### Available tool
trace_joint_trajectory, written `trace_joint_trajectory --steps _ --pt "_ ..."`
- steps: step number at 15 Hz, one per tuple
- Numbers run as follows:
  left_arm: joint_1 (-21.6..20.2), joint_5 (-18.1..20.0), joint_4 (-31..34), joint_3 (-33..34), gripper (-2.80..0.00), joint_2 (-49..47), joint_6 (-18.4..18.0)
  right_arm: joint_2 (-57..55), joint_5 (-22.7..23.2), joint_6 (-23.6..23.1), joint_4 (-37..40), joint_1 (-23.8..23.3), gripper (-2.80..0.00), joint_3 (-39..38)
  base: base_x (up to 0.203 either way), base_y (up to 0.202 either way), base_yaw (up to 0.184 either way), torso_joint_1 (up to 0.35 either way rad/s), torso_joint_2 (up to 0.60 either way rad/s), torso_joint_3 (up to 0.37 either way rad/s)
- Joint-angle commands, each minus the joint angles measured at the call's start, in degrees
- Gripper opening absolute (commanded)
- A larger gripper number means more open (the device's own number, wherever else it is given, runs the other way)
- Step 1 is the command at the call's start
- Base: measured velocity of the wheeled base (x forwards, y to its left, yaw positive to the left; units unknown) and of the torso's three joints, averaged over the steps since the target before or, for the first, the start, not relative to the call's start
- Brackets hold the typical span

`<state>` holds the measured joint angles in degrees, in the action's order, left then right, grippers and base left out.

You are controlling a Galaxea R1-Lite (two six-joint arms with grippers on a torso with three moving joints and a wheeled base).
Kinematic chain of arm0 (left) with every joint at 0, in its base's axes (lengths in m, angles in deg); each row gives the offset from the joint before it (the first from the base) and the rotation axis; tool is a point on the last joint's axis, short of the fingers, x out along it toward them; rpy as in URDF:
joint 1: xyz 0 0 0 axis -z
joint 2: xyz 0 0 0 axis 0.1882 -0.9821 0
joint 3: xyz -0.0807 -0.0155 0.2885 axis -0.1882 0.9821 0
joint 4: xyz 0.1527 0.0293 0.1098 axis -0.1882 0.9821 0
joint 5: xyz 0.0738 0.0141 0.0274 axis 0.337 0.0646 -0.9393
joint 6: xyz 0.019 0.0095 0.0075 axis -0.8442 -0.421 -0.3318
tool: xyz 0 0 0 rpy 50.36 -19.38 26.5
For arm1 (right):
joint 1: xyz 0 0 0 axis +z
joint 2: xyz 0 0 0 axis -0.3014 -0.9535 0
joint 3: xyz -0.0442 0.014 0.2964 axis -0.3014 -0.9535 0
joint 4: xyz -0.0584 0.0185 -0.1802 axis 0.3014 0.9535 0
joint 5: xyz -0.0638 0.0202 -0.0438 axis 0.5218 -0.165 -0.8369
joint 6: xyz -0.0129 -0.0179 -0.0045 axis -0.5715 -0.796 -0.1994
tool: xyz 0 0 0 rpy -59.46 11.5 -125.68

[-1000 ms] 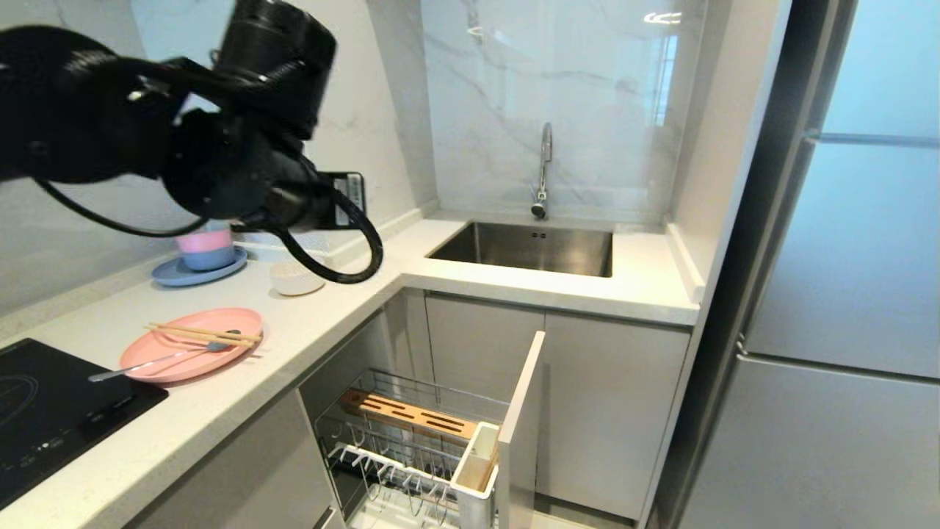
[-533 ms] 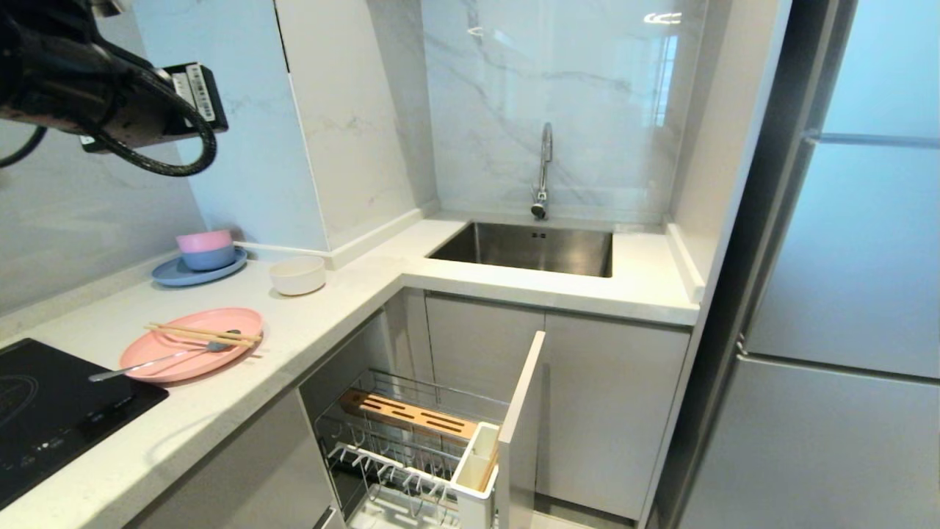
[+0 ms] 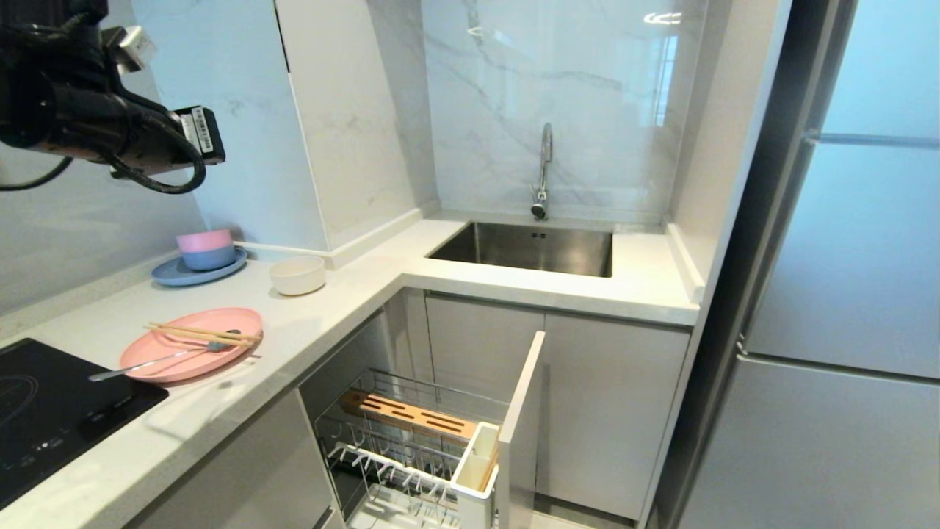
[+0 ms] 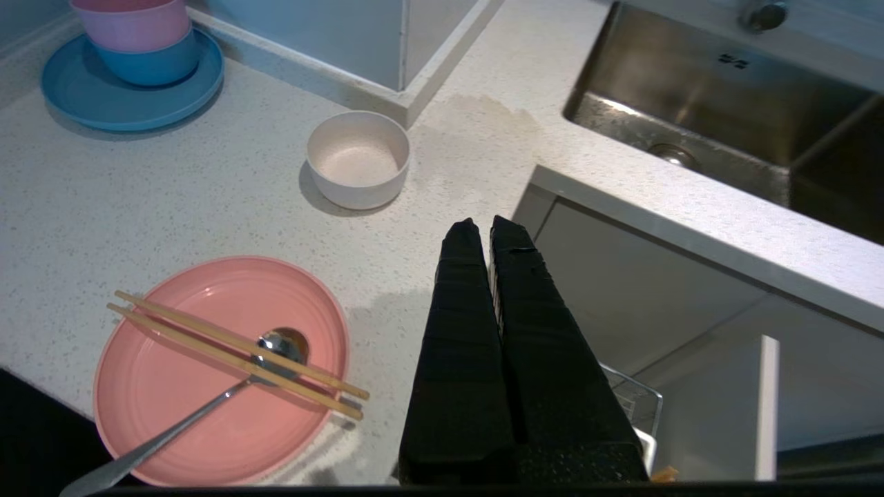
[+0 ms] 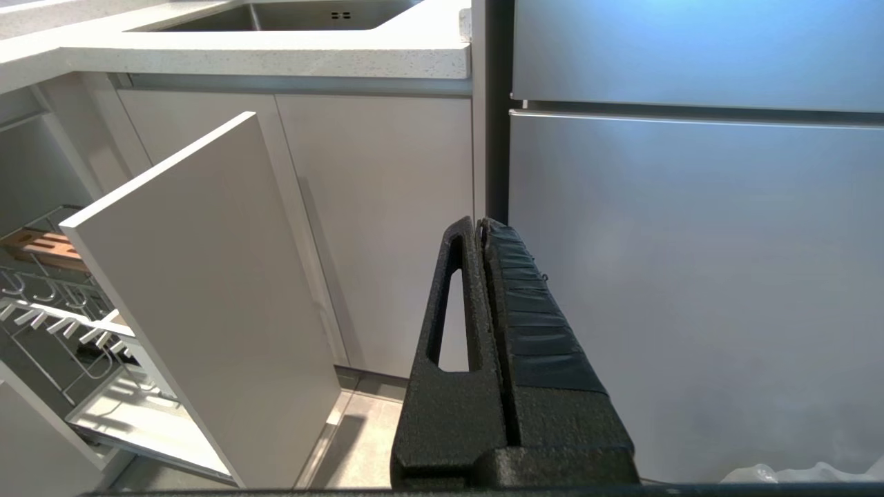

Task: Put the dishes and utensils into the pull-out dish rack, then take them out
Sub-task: Pick up the bowl and place it in the cupboard

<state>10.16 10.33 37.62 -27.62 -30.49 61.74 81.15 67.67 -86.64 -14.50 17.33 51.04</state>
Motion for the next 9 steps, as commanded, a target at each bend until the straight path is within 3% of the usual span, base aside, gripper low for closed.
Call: trace_joint_trajectory --steps 1,6,9 --pt "-0.7 0.0 -0.8 -0.1 -2.8 -3.7 -0.2 0.0 0.0 0.0 0.0 0.0 -2.8 -0.1 0.0 0.0 0.0 0.0 0.0 0.0" --pt "-1.5 -0.3 -8.3 -0.1 -2.8 -12.3 -1.0 0.0 0.0 0.0 0.0 0.0 -2.8 -0.1 0.0 0.0 0.0 0.0 0.0 0.0" --pt "-2.1 -1.9 -14.1 -0.1 -2.8 -17.2 -4.4 0.0 0.0 0.0 0.0 0.0 -2.8 -0.1 0.0 0.0 0.0 0.0 0.0 0.0"
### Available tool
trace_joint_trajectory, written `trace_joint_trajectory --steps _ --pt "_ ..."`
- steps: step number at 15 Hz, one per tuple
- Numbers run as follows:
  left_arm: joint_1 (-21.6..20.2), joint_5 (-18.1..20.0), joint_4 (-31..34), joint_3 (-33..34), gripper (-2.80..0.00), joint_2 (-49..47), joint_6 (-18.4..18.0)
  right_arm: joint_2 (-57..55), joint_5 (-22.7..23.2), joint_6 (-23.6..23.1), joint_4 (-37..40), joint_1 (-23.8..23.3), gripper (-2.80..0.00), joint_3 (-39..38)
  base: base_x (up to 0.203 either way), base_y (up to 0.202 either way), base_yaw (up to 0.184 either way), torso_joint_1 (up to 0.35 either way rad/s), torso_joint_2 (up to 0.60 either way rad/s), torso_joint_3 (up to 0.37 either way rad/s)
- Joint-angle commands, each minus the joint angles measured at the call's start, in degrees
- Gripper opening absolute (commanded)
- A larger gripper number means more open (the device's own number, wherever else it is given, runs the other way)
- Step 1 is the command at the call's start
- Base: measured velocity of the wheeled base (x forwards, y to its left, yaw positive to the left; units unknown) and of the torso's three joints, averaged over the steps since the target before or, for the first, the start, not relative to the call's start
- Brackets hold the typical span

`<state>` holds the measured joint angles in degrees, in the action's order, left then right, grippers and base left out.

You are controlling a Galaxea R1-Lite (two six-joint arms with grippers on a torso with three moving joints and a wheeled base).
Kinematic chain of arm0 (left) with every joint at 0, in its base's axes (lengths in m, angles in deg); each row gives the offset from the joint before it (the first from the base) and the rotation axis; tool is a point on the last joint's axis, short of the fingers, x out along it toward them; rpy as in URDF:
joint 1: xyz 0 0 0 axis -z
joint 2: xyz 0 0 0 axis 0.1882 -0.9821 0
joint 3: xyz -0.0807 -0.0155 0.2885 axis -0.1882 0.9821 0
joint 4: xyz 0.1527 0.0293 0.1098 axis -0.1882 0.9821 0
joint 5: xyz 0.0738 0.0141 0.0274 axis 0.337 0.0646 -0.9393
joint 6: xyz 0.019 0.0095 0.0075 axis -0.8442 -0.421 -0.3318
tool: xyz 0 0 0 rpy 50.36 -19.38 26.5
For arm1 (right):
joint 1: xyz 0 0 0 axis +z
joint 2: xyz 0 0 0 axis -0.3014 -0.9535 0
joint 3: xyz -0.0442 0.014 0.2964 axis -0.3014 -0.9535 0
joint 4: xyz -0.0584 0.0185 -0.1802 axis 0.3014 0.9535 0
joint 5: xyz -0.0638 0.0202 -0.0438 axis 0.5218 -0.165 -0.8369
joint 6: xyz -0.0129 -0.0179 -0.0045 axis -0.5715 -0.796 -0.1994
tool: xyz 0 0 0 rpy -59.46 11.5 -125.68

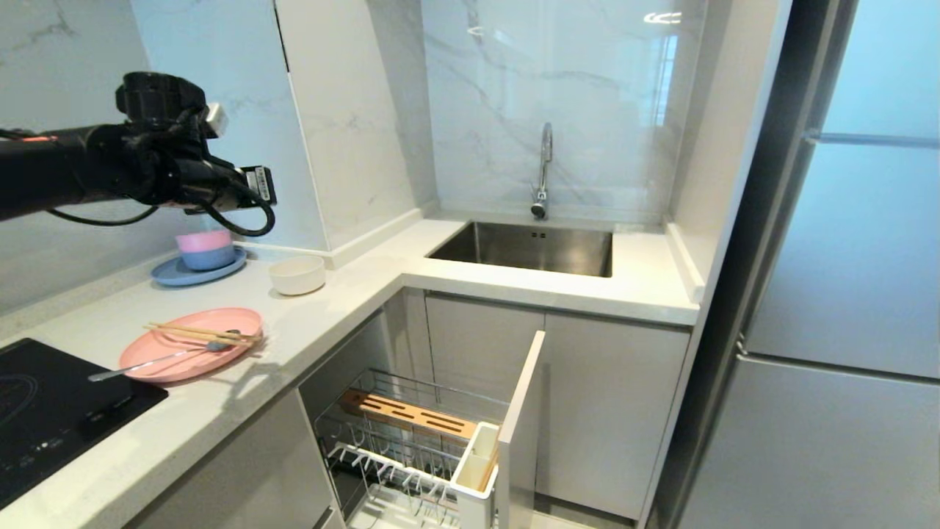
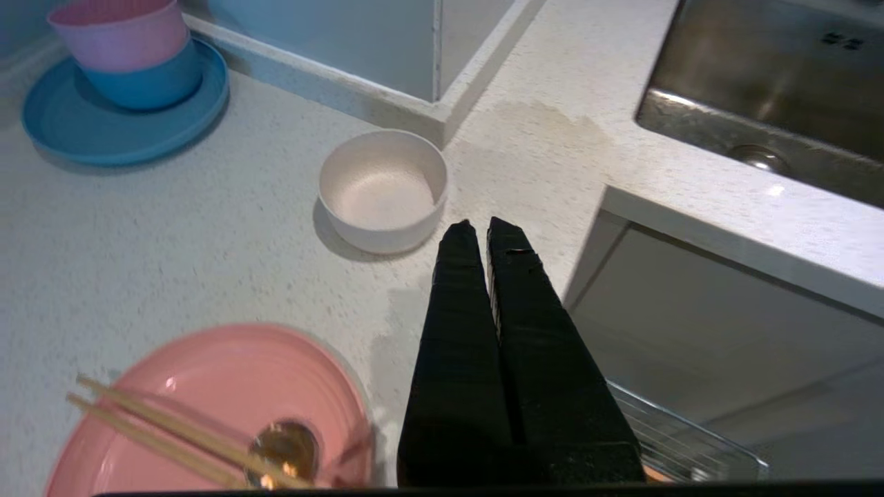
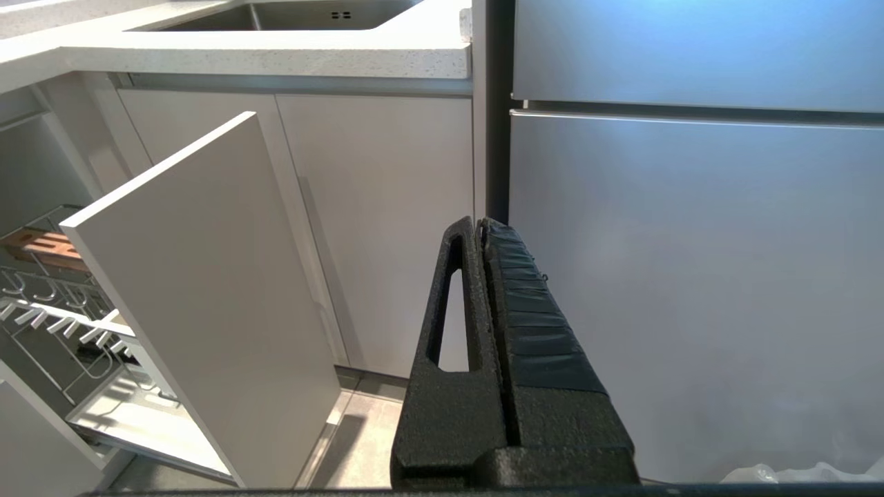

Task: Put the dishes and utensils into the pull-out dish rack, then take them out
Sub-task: Pick up the bowl and place it in the cupboard

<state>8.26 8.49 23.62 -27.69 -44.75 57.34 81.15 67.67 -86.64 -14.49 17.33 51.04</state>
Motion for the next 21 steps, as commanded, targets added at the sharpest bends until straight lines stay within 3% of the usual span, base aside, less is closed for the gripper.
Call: trace_joint_trajectory --steps 1,8,21 --pt "-0.3 -0.6 -1.7 0.0 -2.8 -4.8 -1.0 0.0 0.0 0.1 0.0 0.0 -2.8 -0.1 0.0 0.0 0.0 0.0 0.0 0.0" --pt "-2.7 -0.9 -5.4 -0.1 -2.8 -12.1 -8.9 0.0 0.0 0.1 0.0 0.0 -2.8 -0.1 0.0 0.0 0.0 0.0 0.0 0.0" --pt "-4.0 1.6 -11.3 -0.1 -2.8 -19.0 -16.4 0.0 0.0 0.0 0.0 0.0 -2.8 -0.1 0.0 0.0 0.0 0.0 0.0 0.0"
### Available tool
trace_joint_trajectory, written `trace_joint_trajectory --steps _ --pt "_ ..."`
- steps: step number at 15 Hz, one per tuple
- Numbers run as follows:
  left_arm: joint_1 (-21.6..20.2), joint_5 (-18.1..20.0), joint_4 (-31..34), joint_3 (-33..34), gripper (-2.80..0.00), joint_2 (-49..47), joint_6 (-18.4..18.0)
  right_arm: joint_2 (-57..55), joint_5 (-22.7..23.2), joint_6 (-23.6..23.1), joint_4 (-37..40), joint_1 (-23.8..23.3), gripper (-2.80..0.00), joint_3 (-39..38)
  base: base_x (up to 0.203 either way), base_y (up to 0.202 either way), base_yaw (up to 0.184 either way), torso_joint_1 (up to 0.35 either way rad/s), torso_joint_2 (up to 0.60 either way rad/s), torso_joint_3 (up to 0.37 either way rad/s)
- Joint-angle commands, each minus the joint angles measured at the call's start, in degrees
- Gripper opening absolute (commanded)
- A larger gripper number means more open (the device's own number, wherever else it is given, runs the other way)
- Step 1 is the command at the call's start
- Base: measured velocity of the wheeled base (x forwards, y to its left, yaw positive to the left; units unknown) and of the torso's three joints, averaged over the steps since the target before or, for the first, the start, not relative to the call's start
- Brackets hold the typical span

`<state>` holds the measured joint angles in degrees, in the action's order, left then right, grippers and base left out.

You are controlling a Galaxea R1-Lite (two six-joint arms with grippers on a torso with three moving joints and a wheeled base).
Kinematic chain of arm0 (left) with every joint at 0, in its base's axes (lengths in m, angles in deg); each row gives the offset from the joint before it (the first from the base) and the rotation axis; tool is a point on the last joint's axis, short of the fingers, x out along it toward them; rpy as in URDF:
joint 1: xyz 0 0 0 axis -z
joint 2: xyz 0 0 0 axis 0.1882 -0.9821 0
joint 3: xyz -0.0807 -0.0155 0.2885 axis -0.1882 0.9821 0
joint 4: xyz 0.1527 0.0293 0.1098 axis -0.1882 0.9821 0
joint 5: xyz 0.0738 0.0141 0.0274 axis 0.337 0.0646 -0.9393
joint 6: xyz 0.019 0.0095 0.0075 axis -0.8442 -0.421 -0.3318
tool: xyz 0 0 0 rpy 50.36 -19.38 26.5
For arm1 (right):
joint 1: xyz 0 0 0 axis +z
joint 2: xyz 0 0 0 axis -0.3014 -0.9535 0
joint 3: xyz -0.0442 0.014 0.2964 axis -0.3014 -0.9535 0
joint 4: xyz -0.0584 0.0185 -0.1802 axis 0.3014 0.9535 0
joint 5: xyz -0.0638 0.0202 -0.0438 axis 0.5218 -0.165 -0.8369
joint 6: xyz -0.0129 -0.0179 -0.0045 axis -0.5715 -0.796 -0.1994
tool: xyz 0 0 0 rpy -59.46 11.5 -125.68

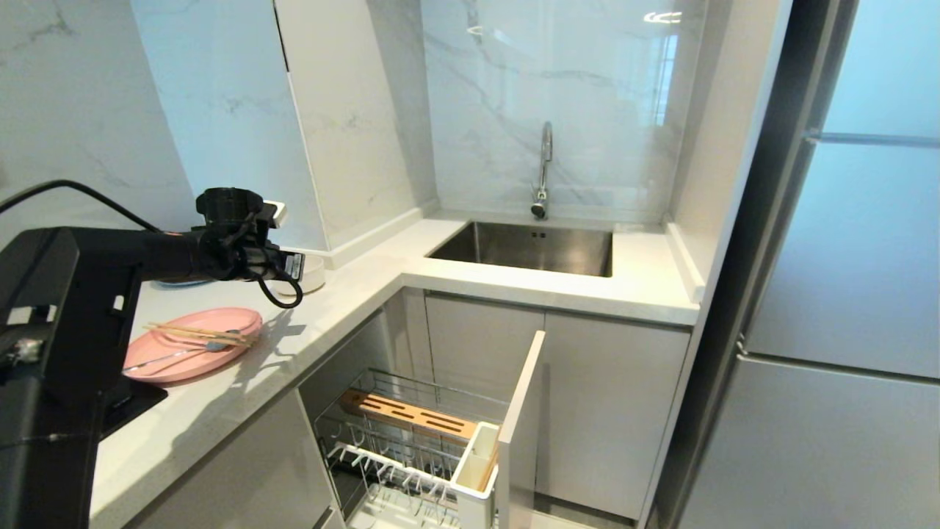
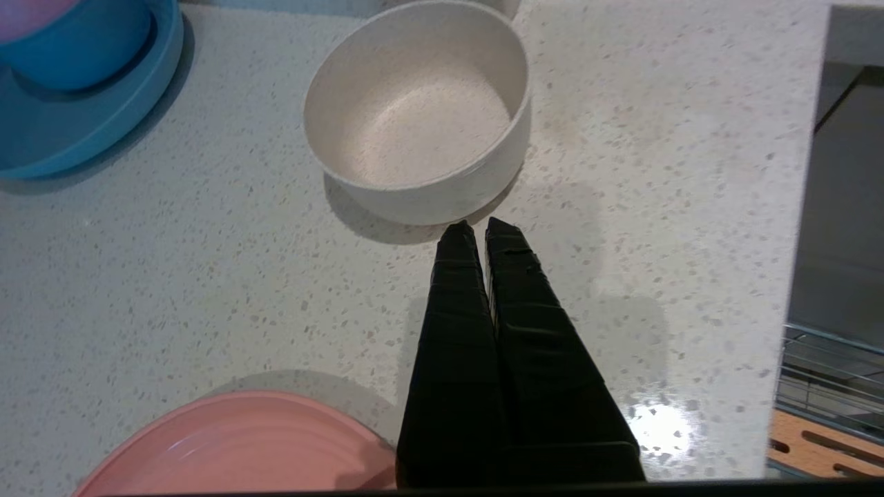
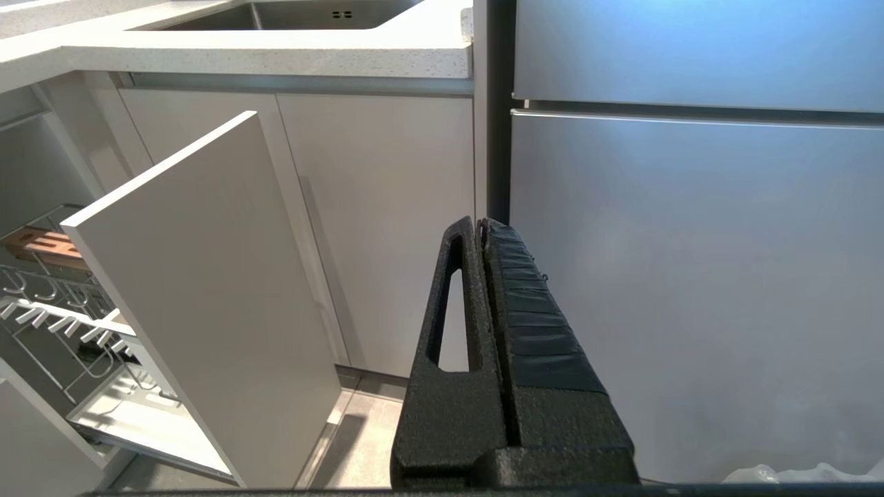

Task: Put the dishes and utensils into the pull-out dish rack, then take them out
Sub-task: Pick up the bowl and place it in the cupboard

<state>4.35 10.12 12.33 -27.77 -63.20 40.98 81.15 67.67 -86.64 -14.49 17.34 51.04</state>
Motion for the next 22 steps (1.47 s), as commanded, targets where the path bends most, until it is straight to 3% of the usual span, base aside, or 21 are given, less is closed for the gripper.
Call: trace_joint_trajectory --steps 1,4,5,8,11,12,16,22 --pt "-0.2 0.0 0.0 -0.1 -2.8 -0.8 -0.1 0.0 0.0 0.0 0.0 0.0 -2.8 -0.1 0.0 0.0 0.0 0.0 0.0 0.0" --pt "-0.6 0.0 -0.1 -0.1 -2.8 -1.4 -0.3 0.0 0.0 0.0 0.0 0.0 -2.8 -0.1 0.0 0.0 0.0 0.0 0.0 0.0" --pt "-0.6 0.0 -0.1 -0.1 0.0 -1.5 -0.3 0.0 0.0 0.0 0.0 0.0 -2.8 -0.1 0.0 0.0 0.0 0.0 0.0 0.0" --pt "-0.6 0.1 0.1 0.0 0.0 -0.8 -0.8 0.0 0.0 0.1 0.0 0.0 -2.8 -0.1 0.0 0.0 0.0 0.0 0.0 0.0" --pt "-0.5 0.2 1.5 0.2 0.0 2.1 0.9 0.0 0.0 0.1 0.0 0.0 -2.8 -0.1 0.0 0.0 0.0 0.0 0.0 0.0" --pt "-0.5 0.2 2.9 0.2 -2.8 3.9 2.9 0.0 0.0 0.0 0.0 -0.1 -2.8 -0.1 0.0 0.0 0.0 0.0 0.0 0.0" --pt "-0.5 0.4 10.4 1.3 -2.8 14.0 11.2 0.0 0.0 0.0 0.0 0.0 -2.8 -0.1 0.0 0.0 0.0 0.0 0.0 0.0" --pt "0.3 0.7 17.7 9.3 -2.8 35.8 21.6 0.0 0.0 0.0 0.0 -0.1 -2.8 -0.1 0.0 0.0 0.0 0.0 0.0 0.0"
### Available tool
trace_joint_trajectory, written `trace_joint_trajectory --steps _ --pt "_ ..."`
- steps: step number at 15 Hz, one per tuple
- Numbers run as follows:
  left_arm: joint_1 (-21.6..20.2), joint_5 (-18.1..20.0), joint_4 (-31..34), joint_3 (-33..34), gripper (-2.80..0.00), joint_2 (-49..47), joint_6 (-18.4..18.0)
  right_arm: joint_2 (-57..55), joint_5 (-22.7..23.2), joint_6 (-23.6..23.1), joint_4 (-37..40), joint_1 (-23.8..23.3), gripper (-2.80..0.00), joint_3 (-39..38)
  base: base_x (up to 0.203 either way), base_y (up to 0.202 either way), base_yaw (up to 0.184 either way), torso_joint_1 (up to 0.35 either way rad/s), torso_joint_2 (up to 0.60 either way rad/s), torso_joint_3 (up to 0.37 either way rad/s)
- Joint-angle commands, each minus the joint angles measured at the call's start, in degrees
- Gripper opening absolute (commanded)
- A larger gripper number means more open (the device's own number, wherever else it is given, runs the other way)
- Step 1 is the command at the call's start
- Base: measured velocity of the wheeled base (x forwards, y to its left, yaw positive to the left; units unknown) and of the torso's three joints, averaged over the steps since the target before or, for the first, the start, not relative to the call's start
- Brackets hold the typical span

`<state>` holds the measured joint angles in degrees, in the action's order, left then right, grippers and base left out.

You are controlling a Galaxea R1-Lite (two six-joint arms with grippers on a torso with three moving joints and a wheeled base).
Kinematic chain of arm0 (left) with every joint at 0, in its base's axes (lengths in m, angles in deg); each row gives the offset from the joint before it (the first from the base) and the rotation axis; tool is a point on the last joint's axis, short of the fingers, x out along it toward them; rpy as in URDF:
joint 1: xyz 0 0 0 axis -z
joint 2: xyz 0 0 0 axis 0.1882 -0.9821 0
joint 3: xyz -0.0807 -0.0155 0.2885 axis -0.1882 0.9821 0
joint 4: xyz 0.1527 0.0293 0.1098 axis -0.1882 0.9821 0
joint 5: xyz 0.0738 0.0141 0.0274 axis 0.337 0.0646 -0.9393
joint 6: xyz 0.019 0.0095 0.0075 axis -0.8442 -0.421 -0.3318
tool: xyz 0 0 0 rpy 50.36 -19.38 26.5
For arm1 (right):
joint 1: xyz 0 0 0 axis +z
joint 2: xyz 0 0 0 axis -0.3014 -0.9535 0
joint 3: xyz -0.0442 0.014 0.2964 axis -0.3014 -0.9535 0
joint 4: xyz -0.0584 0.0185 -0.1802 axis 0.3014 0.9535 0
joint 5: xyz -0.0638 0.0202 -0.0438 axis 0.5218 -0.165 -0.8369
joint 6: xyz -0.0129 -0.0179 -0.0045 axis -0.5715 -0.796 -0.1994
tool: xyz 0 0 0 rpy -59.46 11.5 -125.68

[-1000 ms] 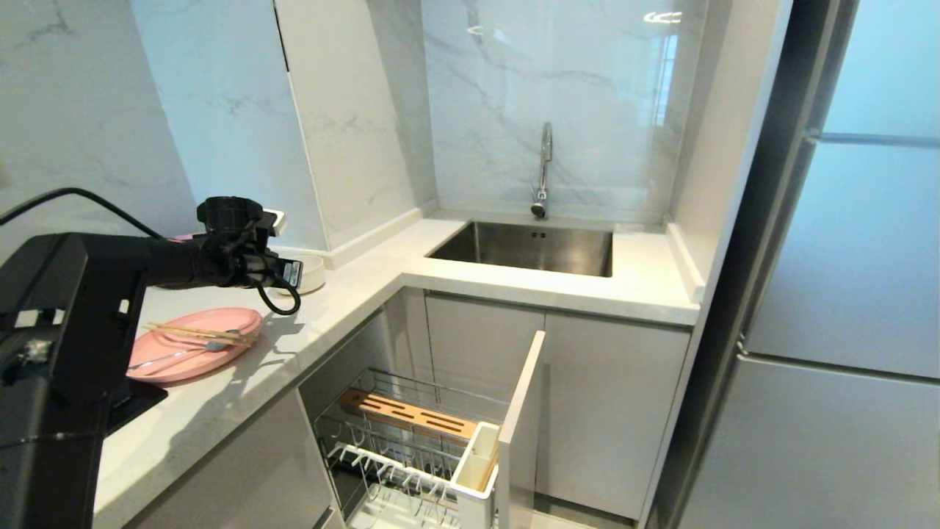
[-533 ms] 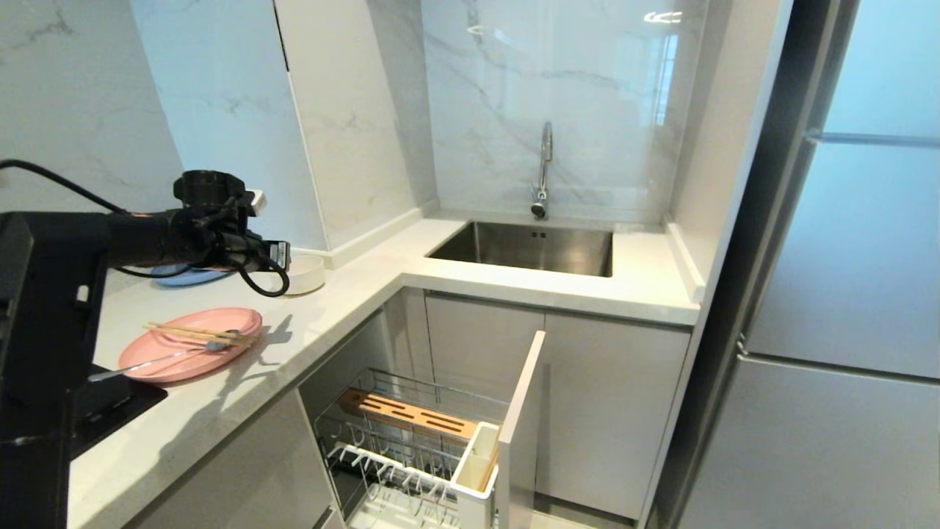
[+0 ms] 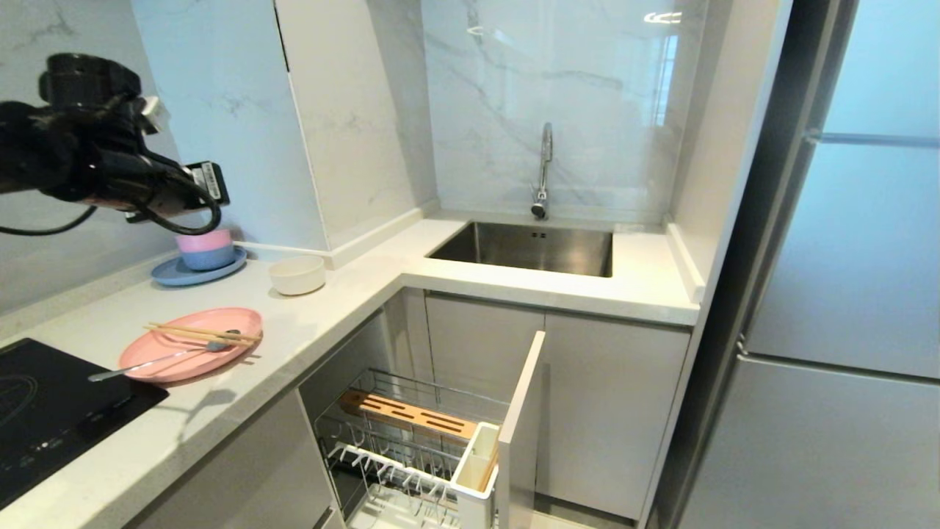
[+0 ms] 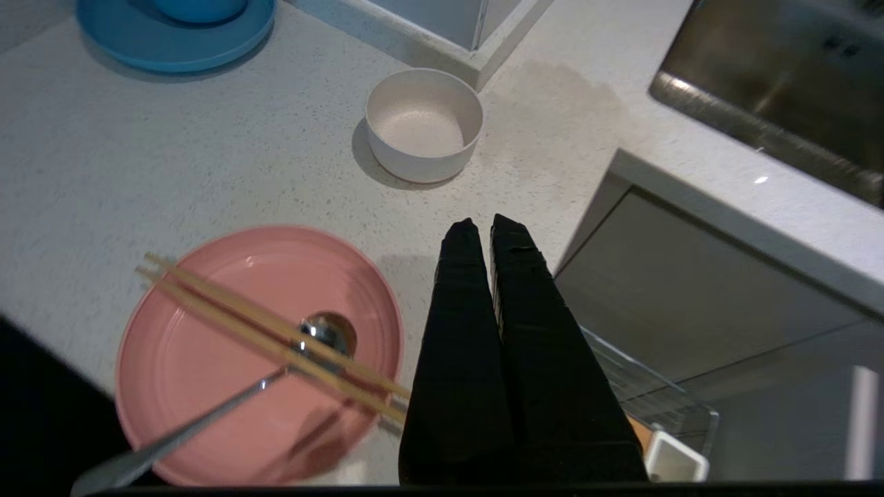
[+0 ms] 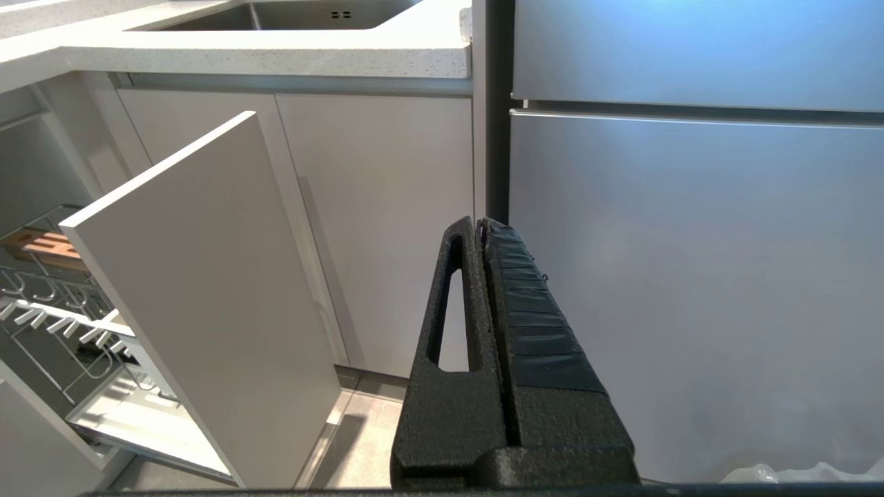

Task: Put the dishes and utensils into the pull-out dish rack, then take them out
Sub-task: Pick up the bowl and place it in the cupboard

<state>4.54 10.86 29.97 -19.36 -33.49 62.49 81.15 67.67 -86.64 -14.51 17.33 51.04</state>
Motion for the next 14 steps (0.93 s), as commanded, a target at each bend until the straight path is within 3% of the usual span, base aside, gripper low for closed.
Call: trace_joint_trajectory --steps 1,4,8,14 --pt "0.2 0.0 1.2 2.8 -2.8 10.2 1.5 0.0 0.0 0.0 0.0 0.0 -2.8 -0.1 0.0 0.0 0.0 0.0 0.0 0.0" --pt "0.7 0.3 2.8 10.8 -2.8 22.3 3.8 0.0 0.0 0.0 0.0 0.0 -2.8 -0.1 0.0 0.0 0.0 0.0 0.0 0.0" --pt "3.6 0.4 3.1 25.5 -2.8 39.5 4.3 0.0 0.0 0.1 0.0 0.0 -2.8 -0.1 0.0 0.0 0.0 0.0 0.0 0.0" --pt "5.4 3.0 -0.2 54.1 -2.8 71.7 -2.3 0.0 0.0 0.0 0.0 0.0 -2.8 -0.1 0.0 0.0 0.0 0.0 0.0 0.0"
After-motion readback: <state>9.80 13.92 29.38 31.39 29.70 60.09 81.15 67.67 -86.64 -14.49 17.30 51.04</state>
